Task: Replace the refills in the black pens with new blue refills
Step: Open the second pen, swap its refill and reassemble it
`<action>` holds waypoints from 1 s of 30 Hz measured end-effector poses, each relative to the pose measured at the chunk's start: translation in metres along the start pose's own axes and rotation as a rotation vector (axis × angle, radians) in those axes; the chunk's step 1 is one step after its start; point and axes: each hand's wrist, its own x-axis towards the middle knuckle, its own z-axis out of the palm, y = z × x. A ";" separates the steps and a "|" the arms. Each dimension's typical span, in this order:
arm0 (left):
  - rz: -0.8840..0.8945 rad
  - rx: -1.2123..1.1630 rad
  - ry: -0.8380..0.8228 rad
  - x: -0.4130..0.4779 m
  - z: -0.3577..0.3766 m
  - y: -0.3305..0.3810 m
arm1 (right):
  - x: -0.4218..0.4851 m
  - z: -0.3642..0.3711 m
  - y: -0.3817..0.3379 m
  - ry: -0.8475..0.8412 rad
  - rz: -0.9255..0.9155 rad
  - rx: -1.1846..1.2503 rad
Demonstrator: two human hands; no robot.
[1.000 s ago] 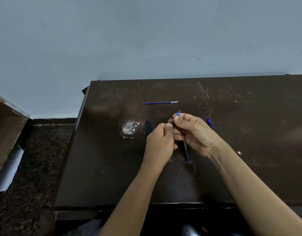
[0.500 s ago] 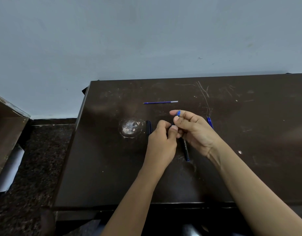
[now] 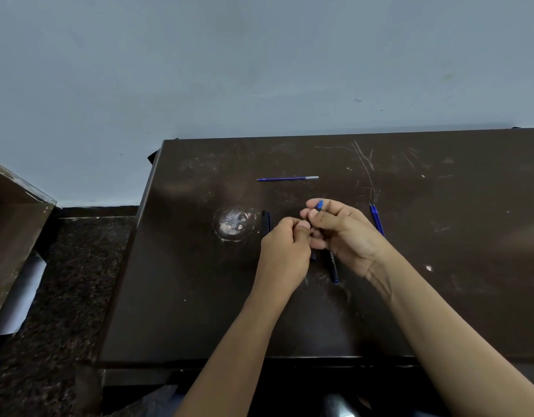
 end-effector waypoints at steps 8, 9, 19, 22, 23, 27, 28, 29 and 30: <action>0.007 -0.019 0.018 0.002 -0.004 -0.006 | -0.001 0.002 -0.003 -0.066 0.056 0.030; 0.005 -0.019 0.014 0.003 -0.004 -0.006 | -0.002 0.002 -0.002 -0.048 0.048 -0.020; 0.044 -0.020 -0.003 0.001 -0.009 -0.007 | -0.004 0.005 -0.007 0.021 0.041 -0.009; 0.043 0.016 -0.010 0.001 -0.013 -0.008 | -0.002 0.006 -0.003 0.089 0.021 0.005; 0.042 0.024 -0.011 0.002 -0.014 -0.008 | -0.001 0.005 -0.003 0.115 0.011 0.057; 0.035 0.026 -0.003 0.002 -0.018 -0.010 | 0.004 -0.005 -0.010 0.215 -0.054 0.300; 0.034 0.037 0.008 0.002 -0.019 -0.010 | 0.005 -0.007 -0.011 0.241 -0.083 0.306; 0.035 0.055 0.021 0.002 -0.020 -0.011 | 0.005 -0.008 -0.010 0.266 -0.118 0.268; 0.036 0.074 0.030 0.002 -0.020 -0.011 | 0.004 -0.007 -0.009 0.294 -0.155 0.184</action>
